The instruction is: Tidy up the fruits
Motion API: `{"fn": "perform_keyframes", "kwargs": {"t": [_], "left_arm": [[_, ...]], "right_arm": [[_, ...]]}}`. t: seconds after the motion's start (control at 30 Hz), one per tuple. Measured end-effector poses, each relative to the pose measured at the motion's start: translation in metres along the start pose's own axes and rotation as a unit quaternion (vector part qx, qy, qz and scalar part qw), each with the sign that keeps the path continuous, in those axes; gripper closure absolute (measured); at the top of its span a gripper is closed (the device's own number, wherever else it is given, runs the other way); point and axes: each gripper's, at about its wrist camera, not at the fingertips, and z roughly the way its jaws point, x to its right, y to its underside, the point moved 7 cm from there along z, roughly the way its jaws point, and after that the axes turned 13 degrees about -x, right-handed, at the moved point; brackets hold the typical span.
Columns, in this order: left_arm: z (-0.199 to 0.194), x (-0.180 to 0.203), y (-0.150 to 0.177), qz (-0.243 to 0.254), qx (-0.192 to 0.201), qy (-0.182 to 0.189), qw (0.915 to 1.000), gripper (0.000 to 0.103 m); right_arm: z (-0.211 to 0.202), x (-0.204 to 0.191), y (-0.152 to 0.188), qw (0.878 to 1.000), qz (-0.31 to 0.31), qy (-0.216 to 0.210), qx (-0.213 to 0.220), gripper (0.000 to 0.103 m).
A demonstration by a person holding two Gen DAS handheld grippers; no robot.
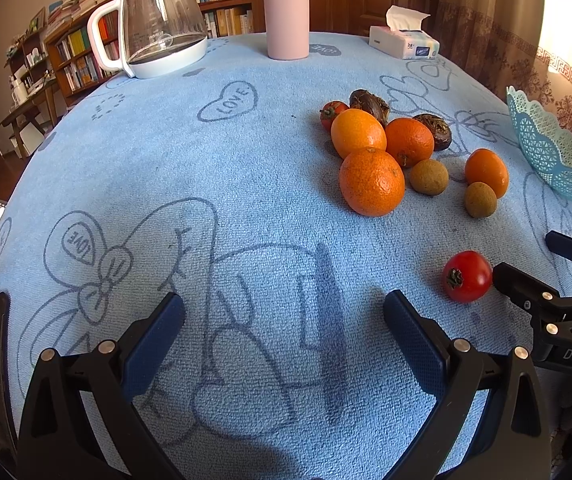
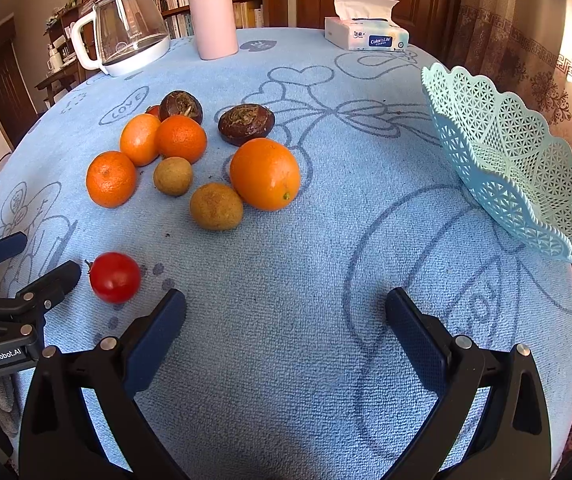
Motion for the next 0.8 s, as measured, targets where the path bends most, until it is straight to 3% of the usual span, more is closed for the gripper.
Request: {"fn": "perform_keyframes", "kwargs": {"t": [0.6, 0.8], "left_arm": [[-0.001, -0.001, 0.0, -0.001, 0.001, 0.004, 1.0, 0.005], [-0.013, -0.006, 0.0, -0.016, 0.024, 0.039, 0.9988, 0.005]], "right_arm": [[-0.001, -0.004, 0.002, 1.0, -0.003, 0.0, 0.001, 0.002], [-0.012, -0.002, 0.001, 1.0, 0.006, -0.019, 0.022, 0.002]]}}
